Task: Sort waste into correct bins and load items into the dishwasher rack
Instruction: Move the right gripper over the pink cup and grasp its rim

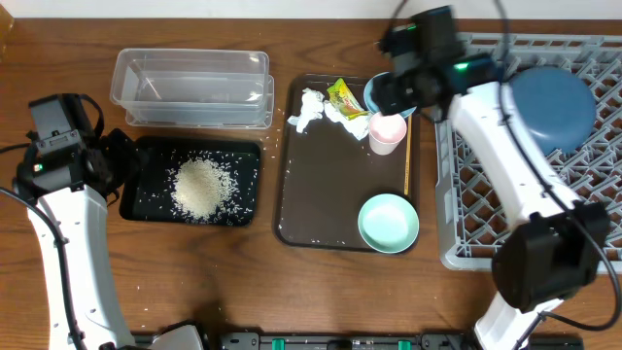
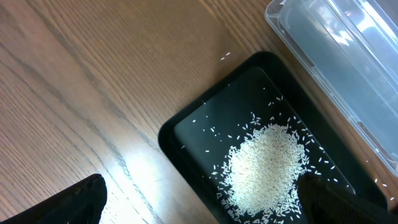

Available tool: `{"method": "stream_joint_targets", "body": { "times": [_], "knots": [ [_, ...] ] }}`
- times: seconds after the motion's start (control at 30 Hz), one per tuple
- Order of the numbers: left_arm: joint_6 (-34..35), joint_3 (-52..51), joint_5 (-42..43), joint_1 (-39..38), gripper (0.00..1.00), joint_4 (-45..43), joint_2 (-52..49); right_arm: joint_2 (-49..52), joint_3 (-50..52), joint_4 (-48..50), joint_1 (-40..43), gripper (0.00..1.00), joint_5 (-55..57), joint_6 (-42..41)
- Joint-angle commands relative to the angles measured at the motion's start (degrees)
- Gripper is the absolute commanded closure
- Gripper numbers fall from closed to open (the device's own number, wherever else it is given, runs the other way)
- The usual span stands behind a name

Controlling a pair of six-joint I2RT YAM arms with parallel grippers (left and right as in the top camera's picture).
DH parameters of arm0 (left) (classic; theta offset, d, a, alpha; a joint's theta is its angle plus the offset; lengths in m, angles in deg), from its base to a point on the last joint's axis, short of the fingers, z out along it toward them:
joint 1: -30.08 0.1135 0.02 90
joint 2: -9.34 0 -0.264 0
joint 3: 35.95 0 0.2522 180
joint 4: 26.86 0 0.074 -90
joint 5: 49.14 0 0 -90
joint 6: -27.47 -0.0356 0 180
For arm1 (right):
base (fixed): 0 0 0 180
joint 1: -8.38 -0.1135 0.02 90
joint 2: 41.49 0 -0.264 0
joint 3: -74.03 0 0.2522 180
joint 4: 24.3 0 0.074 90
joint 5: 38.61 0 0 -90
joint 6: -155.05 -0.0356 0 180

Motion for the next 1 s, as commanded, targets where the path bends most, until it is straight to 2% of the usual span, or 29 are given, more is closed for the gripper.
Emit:
{"method": "stream_joint_targets", "body": {
  "times": [0.0,0.07,0.43,0.57,0.97],
  "knots": [
    [0.09,1.16,-0.68,0.24,0.00,0.26,0.31,3.19,-0.57,0.24,-2.97,0.46,12.31,-2.84],
    [0.09,1.16,-0.66,0.24,0.00,0.26,0.31,4.61,-0.57,-0.02,-4.24,0.46,14.82,-4.22],
    [0.09,1.16,-0.68,0.24,0.00,0.26,0.31,8.33,-0.57,-7.10,-6.80,0.50,14.01,-9.62],
    [0.09,1.16,-0.66,0.24,0.00,0.26,0.31,8.39,-0.55,-6.84,-6.84,0.58,10.97,-9.64],
    [0.09,1.16,-0.66,0.24,0.00,0.26,0.31,8.41,5.49,-0.92,-7.17,0.60,9.14,-10.01]
  ]
}}
